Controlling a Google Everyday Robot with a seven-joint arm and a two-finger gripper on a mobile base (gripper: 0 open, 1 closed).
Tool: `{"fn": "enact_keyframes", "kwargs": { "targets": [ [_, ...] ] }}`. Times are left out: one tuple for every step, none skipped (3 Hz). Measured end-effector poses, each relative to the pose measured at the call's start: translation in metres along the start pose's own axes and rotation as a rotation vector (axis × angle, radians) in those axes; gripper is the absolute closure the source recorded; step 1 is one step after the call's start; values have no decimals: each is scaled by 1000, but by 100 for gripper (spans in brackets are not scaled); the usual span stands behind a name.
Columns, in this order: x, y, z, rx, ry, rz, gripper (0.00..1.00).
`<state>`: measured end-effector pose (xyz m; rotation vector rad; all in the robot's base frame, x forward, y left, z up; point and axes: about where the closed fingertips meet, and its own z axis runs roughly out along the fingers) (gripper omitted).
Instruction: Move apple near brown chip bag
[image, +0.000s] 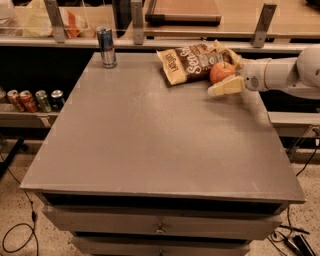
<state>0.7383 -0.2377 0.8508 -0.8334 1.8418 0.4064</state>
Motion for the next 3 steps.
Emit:
{"fn": "enact_keyframes", "kwargs": {
  "targets": [
    [0,1,-2,-4,2,-1,0],
    [-6,5,-18,1,18,-16,0],
    [-14,12,-41,7,43,-36,0]
  ]
}}
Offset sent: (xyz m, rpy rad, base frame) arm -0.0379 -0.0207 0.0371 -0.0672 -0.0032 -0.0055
